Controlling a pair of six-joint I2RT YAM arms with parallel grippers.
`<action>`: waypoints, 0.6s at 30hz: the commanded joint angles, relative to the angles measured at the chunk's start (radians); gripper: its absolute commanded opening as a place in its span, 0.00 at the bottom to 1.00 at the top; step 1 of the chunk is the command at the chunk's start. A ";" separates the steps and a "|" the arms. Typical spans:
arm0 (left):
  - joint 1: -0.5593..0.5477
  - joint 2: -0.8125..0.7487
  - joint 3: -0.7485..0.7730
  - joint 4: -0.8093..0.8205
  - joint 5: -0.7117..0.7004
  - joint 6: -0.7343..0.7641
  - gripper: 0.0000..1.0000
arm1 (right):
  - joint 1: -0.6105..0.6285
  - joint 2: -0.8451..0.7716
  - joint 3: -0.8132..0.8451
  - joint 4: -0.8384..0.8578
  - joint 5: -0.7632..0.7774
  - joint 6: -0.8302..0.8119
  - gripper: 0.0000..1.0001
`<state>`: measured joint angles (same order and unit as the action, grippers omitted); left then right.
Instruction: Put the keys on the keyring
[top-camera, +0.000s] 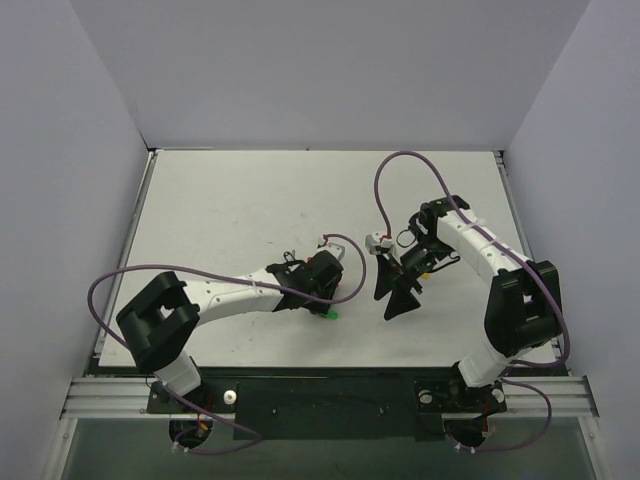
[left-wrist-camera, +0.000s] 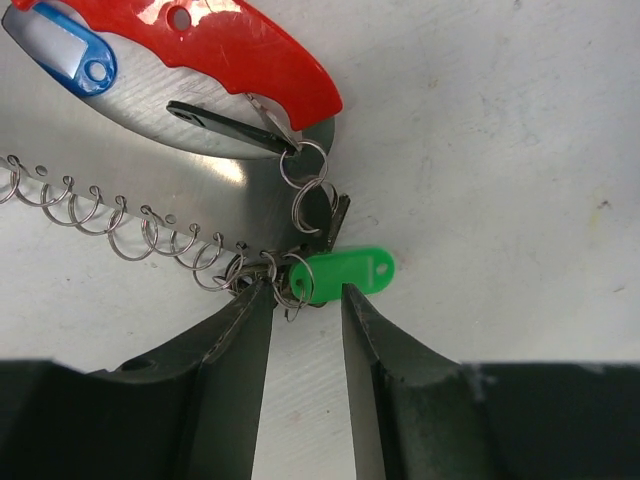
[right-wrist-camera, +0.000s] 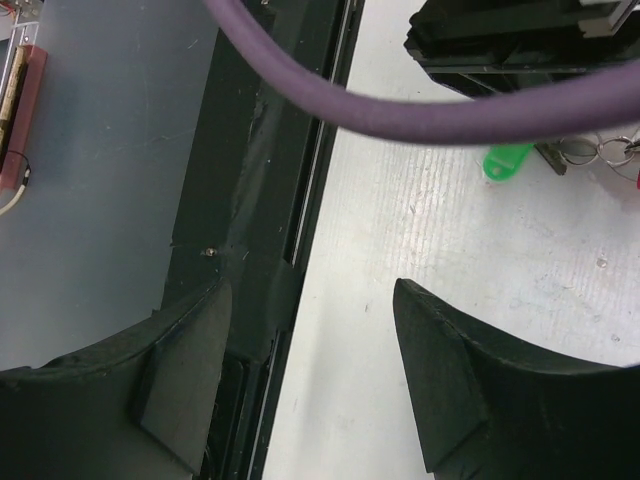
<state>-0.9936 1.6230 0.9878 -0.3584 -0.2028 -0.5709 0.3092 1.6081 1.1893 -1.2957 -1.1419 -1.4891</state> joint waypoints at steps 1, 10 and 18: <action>-0.010 0.027 0.063 -0.048 -0.038 0.032 0.43 | 0.007 0.016 0.032 -0.148 -0.045 -0.057 0.61; -0.013 0.054 0.066 -0.048 -0.018 0.040 0.34 | 0.011 0.027 0.039 -0.177 -0.042 -0.089 0.61; -0.016 0.041 0.072 -0.066 -0.015 0.040 0.26 | 0.013 0.032 0.041 -0.192 -0.044 -0.105 0.61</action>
<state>-1.0019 1.6711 1.0142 -0.4068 -0.2203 -0.5377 0.3157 1.6325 1.2003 -1.2984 -1.1419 -1.5497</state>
